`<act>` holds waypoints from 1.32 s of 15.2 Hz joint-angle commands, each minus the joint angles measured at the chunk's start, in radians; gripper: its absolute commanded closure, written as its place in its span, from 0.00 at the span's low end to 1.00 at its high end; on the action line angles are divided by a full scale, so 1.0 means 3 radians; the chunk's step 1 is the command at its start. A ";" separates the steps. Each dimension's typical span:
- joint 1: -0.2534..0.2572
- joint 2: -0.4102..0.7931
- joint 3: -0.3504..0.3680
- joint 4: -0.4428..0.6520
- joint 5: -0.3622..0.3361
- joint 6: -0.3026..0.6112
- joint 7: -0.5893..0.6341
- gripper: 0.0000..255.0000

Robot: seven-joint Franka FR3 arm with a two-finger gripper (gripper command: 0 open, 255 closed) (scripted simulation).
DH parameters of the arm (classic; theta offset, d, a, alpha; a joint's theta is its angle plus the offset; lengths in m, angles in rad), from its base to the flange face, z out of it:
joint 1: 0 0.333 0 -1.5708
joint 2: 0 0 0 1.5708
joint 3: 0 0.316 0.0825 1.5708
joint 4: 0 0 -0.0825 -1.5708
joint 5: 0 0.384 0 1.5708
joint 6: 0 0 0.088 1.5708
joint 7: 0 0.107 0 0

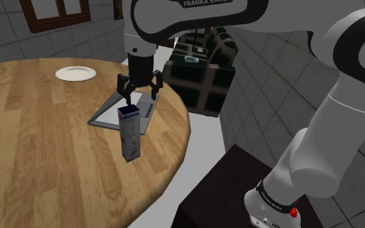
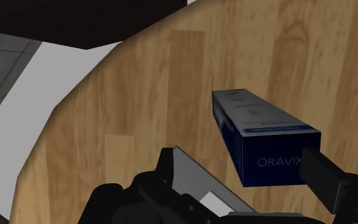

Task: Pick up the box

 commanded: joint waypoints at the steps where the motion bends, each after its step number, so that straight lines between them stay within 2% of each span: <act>1: 0.0059 0.0281 0.0032 0.0277 -0.0086 -0.0006 0.0111 0.00; 3: 0.0134 0.0563 0.0051 0.0588 -0.0174 -0.0046 0.0213 0.00; 4: 0.0142 0.0584 0.0049 0.0611 -0.0180 -0.0049 0.0220 0.00; 11: 0.0142 0.0641 0.0039 0.0348 -0.0197 0.0269 0.0217 0.00; 13: 0.0142 0.0641 0.0039 0.0348 -0.0197 0.0269 0.0217 0.00; 14: 0.0141 0.0642 0.0038 0.0353 -0.0197 0.0265 0.0215 1.00; 20: 0.0141 0.0643 0.0038 0.0349 -0.0197 0.0270 0.0214 1.00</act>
